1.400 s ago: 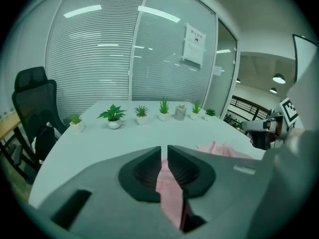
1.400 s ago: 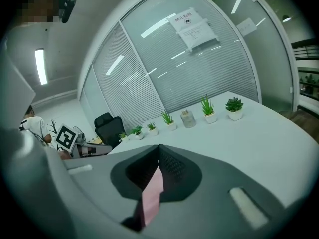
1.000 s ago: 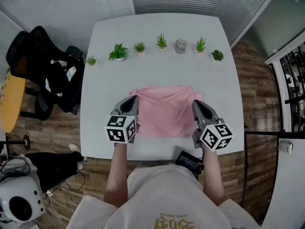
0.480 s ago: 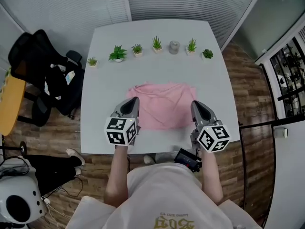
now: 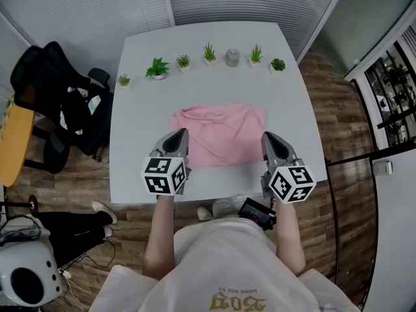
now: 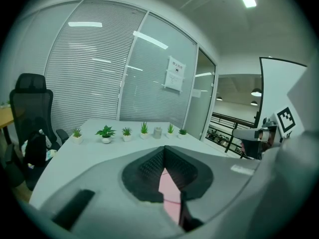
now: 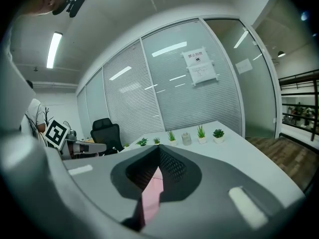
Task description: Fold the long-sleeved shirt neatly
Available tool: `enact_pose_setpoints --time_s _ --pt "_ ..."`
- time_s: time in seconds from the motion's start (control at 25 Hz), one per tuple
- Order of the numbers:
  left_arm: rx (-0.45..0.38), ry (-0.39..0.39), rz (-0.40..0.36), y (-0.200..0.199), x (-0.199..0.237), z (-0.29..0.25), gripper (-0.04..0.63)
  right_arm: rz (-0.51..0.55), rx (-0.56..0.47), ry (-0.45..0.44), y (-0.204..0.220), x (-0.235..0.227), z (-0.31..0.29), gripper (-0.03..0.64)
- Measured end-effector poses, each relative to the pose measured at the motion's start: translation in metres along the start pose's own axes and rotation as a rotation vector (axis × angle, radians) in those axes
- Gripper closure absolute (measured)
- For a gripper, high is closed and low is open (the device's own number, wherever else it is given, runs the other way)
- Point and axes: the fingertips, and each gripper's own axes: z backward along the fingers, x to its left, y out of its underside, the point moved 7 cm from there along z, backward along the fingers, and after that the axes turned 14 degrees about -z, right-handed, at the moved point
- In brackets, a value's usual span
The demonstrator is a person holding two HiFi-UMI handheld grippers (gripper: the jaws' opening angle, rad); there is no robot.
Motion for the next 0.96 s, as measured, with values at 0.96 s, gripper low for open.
enact_pose_setpoints --time_s 0.96 --pt "0.016 0.012 0.022 0.006 -0.001 -0.010 0.587 -0.019 0.009 0.001 -0.003 -0.013 -0.004 0.606"
